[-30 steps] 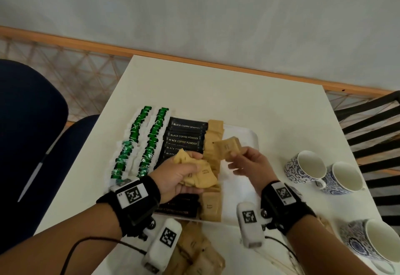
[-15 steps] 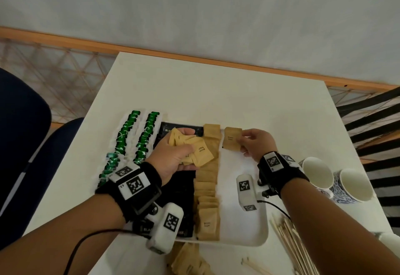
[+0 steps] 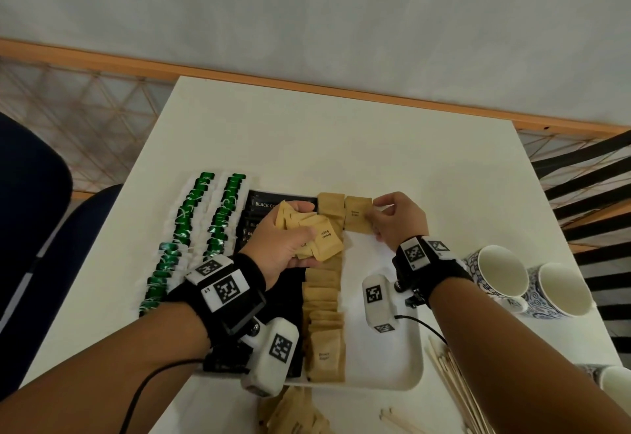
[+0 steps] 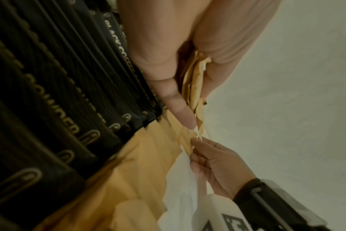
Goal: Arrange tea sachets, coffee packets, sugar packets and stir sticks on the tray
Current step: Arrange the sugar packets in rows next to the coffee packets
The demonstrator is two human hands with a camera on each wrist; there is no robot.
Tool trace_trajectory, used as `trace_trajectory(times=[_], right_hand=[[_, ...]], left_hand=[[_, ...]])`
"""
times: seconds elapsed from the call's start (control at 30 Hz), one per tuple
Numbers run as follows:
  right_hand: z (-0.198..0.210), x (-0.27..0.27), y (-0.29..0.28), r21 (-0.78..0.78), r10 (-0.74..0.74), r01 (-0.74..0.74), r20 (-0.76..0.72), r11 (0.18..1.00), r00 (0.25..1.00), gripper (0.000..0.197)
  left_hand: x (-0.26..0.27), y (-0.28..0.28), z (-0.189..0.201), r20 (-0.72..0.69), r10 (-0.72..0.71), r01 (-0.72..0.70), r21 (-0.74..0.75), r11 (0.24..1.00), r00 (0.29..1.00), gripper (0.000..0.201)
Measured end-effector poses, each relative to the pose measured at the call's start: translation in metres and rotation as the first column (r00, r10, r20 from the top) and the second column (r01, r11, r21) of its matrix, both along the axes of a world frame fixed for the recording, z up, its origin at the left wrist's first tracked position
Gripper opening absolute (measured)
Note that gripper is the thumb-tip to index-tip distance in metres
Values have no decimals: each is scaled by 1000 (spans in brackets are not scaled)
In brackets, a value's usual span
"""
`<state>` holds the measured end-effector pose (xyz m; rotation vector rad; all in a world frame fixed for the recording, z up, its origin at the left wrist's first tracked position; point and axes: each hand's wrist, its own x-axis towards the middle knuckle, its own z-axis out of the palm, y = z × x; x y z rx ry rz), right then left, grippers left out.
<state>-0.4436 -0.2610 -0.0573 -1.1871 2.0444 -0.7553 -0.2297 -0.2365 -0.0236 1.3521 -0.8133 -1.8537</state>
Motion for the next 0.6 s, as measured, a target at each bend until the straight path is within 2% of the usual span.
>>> trace_trajectory(times=[0.1, 0.17, 0.3, 0.37, 0.47, 0.6], right_hand=[[3, 1, 5, -51, -10, 10, -2, 999, 1000, 14], [11, 8, 13, -94, 40, -35, 45, 995, 998, 12], [27, 31, 37, -1, 253, -265, 303, 964, 919, 27], [29, 37, 46, 62, 264, -308, 372, 949, 890, 26], [29, 36, 51, 13, 157, -186, 482, 982, 862, 22], [28, 28, 52, -49, 65, -47, 498, 998, 865, 15]], left_hand=[[-1, 1, -1, -5, -2, 2, -2, 1000, 1000, 30], [-3, 2, -1, -8, -1, 1, -4, 1000, 1000, 30], [-9, 6, 0, -5, -1, 1, -26, 1000, 1000, 29], [-11, 8, 1, -2, 19, -19, -40, 999, 1000, 29], [-13, 12, 2, -16, 40, -40, -39, 998, 999, 26], [-11, 13, 2, -16, 54, -54, -36, 998, 998, 26]])
